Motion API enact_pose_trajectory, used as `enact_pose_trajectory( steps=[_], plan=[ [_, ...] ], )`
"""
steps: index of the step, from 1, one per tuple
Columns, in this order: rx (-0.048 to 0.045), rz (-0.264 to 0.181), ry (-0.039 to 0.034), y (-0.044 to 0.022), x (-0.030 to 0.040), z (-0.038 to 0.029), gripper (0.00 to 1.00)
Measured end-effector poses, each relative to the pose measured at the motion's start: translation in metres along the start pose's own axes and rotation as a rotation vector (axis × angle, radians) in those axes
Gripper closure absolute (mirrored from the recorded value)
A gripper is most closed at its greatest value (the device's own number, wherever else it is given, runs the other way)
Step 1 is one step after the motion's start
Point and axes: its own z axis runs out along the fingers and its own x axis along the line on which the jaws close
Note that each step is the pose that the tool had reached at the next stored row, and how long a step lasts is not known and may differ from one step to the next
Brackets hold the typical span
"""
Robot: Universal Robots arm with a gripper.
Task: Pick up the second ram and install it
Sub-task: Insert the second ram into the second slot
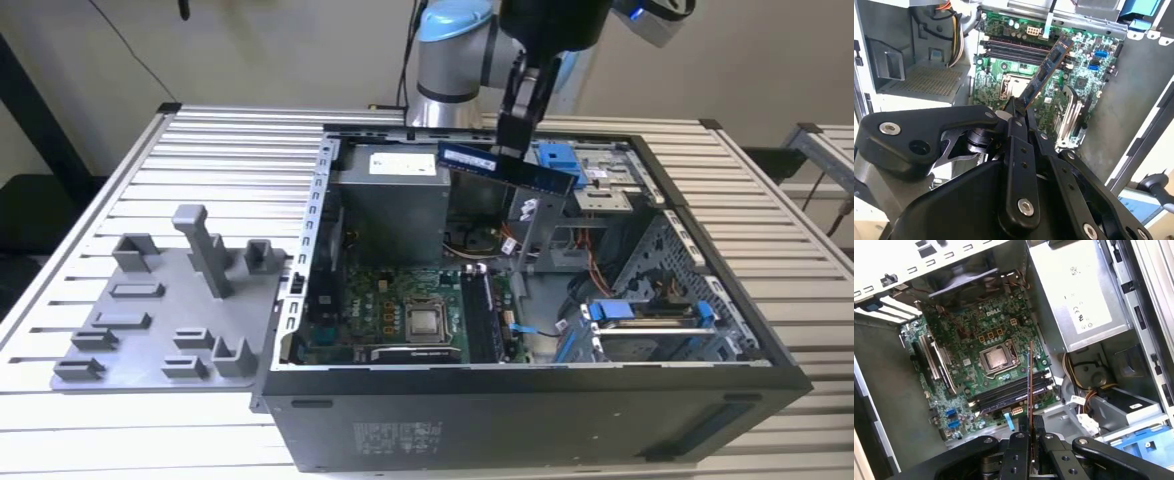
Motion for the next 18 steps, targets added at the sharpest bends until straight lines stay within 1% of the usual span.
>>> enact_pose_trajectory(
  steps=[6,18],
  plan=[
    [-0.0012,0.057,-0.0017,0.0001,0.0,0.0,0.86],
    [-0.0039,0.186,-0.0057,0.0005,0.0002,0.0004,0.86]
  ],
)
